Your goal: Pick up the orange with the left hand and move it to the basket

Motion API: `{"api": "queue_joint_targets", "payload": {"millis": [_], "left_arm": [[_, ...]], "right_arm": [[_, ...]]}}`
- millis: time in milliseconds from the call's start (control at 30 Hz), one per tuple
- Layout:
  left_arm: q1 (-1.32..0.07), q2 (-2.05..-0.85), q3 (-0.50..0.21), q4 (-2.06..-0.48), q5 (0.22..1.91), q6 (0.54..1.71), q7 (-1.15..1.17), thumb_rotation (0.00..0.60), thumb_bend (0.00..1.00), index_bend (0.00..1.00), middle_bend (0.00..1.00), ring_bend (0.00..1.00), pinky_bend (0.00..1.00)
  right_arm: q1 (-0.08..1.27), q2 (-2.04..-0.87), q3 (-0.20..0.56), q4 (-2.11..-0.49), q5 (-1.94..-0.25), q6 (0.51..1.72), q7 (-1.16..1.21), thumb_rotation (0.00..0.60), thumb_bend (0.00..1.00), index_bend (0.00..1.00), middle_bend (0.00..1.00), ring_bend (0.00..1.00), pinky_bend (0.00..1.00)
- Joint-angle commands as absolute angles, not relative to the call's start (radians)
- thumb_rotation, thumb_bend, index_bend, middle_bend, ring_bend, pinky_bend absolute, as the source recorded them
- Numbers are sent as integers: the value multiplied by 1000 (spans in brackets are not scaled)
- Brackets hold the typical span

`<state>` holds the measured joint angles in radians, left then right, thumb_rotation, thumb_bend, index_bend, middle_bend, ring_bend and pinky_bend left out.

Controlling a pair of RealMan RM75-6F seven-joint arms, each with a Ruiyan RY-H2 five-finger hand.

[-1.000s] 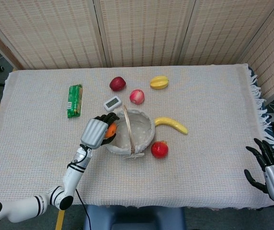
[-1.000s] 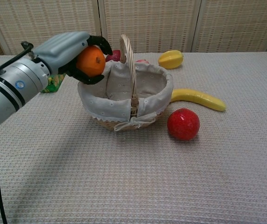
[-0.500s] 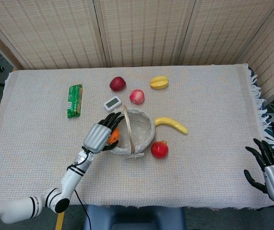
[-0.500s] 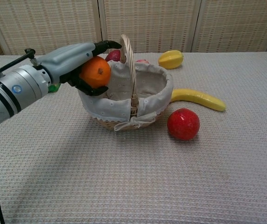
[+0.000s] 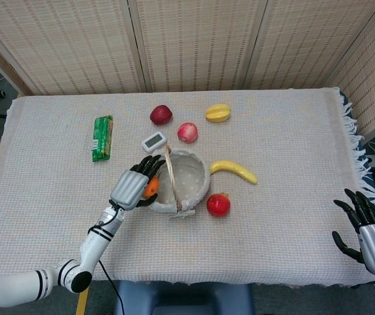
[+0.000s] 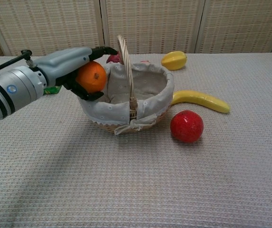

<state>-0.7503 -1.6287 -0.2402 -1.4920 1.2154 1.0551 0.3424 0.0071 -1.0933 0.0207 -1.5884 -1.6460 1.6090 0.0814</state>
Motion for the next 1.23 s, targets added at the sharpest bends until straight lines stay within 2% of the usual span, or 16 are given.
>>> {"api": "queue_joint_targets", "payload": {"millis": [33, 167, 433, 633, 733, 867, 1000, 1233], "left_arm": [[-753, -1628, -243, -1498, 1208, 1054, 349, 600, 308, 0, 0, 0, 257], [-776, -1632, -273, -1523, 1188, 1068, 393, 600, 302, 0, 0, 0, 257], [-794, -1639, -284, -1545, 1163, 1093, 460, 600, 302, 0, 0, 0, 257], [-788, -1622, -263, -1534, 1158, 1118, 516, 600, 309, 0, 0, 0, 265], [-770, -1595, -234, -1537, 1177, 1146, 554, 600, 352, 0, 0, 24, 282], [-707, -1524, -163, -1550, 1227, 1183, 529, 600, 407, 11, 19, 178, 317], [-626, -1417, -94, -1591, 1254, 1217, 482, 600, 413, 28, 39, 189, 311], [-533, -1322, -33, -1616, 1319, 1276, 375, 600, 414, 32, 59, 189, 312]], "right_arm": [[7, -1093, 21, -1588, -1645, 1610, 81, 600, 261, 172, 34, 0, 166], [1, -1091, 20, -1589, -1644, 1619, 84, 600, 261, 172, 34, 0, 166], [-3, -1090, 19, -1589, -1647, 1628, 88, 600, 261, 172, 34, 0, 166], [0, -1088, 21, -1590, -1643, 1621, 92, 600, 261, 172, 34, 0, 166], [3, -1086, 21, -1592, -1640, 1614, 93, 600, 261, 172, 34, 0, 166], [4, -1081, 20, -1593, -1643, 1612, 99, 600, 261, 172, 34, 0, 166], [4, -1083, 19, -1591, -1646, 1614, 96, 600, 261, 172, 34, 0, 166], [13, -1093, 10, -1592, -1655, 1592, 68, 600, 261, 172, 34, 0, 166]]}}
